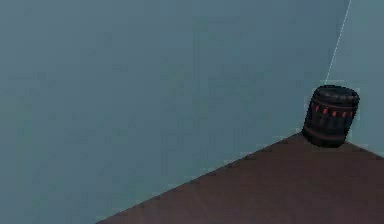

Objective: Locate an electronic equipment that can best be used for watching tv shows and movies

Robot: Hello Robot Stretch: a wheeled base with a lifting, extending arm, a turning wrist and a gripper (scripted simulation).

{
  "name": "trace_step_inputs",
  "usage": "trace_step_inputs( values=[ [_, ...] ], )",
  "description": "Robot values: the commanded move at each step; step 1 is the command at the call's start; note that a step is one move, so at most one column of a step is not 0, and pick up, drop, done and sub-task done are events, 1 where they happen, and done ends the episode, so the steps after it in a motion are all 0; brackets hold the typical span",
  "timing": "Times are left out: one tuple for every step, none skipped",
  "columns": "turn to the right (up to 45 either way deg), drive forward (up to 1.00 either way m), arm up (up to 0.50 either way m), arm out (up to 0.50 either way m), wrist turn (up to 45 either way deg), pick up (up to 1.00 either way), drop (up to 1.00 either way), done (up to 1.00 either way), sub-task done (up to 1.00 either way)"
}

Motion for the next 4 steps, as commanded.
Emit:
trace_step_inputs(
  values=[
    [-42.0,0.0,0.0,0.0,0.0,0.0,0.0,0.0,0.0],
    [0.0,0.6,0.0,0.0,0.0,0.0,0.0,0.0,0.0],
    [-45.0,0.0,0.0,0.0,0.0,0.0,0.0,0.0,0.0],
    [-27.0,0.0,0.0,0.0,0.0,0.0,0.0,0.0,0.0]
  ],
)
